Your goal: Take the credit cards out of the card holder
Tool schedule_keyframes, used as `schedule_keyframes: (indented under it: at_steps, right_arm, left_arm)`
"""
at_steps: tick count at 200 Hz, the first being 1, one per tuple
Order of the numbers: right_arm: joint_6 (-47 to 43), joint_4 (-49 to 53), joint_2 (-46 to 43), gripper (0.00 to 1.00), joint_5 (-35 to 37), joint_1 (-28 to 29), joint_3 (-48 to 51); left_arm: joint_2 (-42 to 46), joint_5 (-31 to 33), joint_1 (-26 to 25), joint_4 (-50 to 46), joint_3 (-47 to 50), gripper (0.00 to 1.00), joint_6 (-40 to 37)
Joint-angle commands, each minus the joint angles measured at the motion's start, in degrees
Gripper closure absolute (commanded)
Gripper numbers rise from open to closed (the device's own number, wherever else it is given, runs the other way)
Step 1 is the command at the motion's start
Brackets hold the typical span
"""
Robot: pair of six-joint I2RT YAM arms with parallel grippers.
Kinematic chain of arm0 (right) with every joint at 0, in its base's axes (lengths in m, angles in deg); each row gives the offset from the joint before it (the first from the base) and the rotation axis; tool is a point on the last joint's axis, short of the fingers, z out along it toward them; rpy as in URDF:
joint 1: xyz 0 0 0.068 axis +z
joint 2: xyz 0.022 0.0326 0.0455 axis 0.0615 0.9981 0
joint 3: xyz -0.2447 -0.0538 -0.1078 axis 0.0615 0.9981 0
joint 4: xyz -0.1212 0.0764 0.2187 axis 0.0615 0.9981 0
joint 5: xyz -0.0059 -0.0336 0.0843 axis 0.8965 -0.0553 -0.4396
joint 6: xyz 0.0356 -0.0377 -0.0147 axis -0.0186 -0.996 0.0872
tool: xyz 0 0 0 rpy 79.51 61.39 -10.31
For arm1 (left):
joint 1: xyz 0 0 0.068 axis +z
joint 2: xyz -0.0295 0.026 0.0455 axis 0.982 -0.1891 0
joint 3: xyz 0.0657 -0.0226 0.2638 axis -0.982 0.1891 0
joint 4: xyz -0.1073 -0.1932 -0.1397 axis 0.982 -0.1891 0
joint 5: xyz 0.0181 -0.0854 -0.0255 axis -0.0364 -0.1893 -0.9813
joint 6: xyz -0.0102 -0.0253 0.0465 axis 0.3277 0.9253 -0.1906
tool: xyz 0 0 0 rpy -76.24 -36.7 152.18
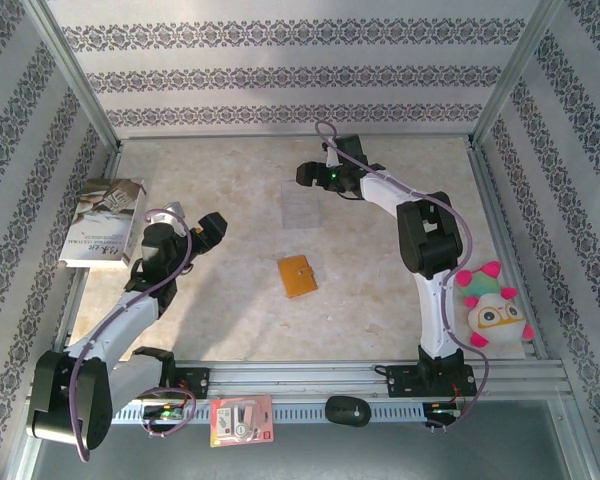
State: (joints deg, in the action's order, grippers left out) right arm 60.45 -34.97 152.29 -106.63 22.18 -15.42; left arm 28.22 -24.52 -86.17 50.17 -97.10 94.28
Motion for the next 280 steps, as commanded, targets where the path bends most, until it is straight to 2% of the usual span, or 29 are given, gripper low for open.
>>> schedule_keyframes:
  at_steps: [1,36,75,156,190,219,246,280]
  right_arm:
    - [-1.54,5.02,3.37,0.13,-1.40,0.51,-5.47]
    - [-2.17,7.09,5.19,0.16,-2.41,0.76,-7.69]
    - [-3.39,7.17,4.16,0.21,-2.81,1.47,-4.65]
    - [-3.52,2.50,-3.87,0.29,-0.95,3.82,8.59]
    - [-3.44,1.78,-7.03,0.31,2.58,5.81,13.85]
    - [-3.53,1.39,-7.89,0.30,3.45,6.75,15.98]
    - [-3.48,0.11,-10.05,0.19,4.91,6.93,16.83]
    - [-3.56,-0.14,-17.44,0.15,8.00,6.99,18.15]
  left_arm:
    - [-1.18,-0.49,-0.39,0.19,-0.46,0.07,-1.86]
    - [-2.60,-0.87,-0.40,1.14,-0.65,0.07,-2.19]
    - [-3.44,-1.21,-0.40,1.66,-0.81,0.07,-2.59]
    - [-2.23,-2.10,-0.39,1.75,-0.13,0.07,-2.11]
    - [-1.29,-2.19,-0.40,1.19,0.28,0.07,-2.08]
    - [-0.55,-2.35,-0.40,1.12,0.66,0.07,-1.96]
    - [0.54,-2.51,-0.36,0.62,0.75,0.06,-1.91]
    - [1.82,-4.17,-1.28,0.52,0.34,0.03,-1.71]
